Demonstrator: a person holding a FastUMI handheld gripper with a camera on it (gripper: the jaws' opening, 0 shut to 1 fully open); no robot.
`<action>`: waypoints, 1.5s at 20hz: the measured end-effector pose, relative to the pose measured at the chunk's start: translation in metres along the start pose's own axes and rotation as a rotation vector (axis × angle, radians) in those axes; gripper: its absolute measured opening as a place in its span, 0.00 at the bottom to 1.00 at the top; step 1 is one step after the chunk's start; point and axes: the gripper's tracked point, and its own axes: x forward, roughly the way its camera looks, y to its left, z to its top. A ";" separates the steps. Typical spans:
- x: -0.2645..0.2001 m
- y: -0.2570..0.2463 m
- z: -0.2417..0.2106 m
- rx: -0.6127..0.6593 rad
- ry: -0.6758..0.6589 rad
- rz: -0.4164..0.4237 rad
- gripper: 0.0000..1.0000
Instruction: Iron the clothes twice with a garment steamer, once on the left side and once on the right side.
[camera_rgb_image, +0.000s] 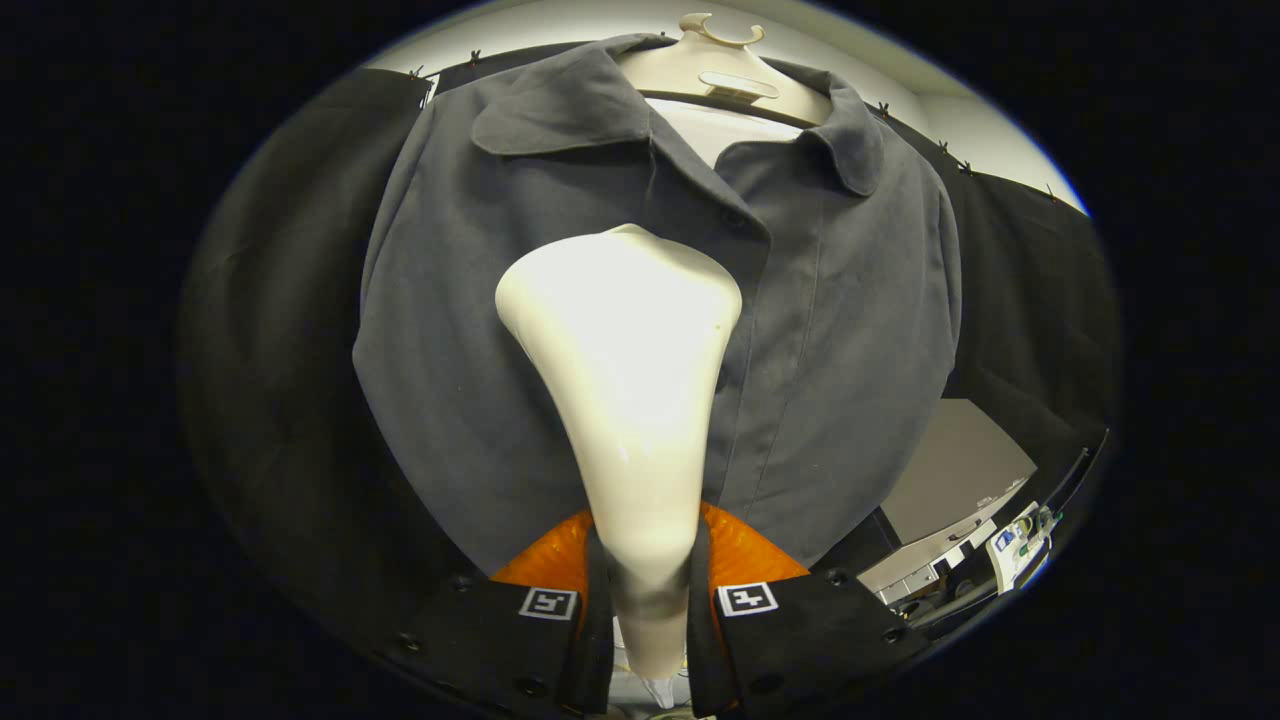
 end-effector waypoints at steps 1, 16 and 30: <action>0.002 0.001 -0.007 -0.003 0.011 0.003 0.37; 0.034 0.020 -0.110 -0.028 0.173 0.005 0.38; 0.068 0.029 -0.216 -0.075 0.349 0.029 0.38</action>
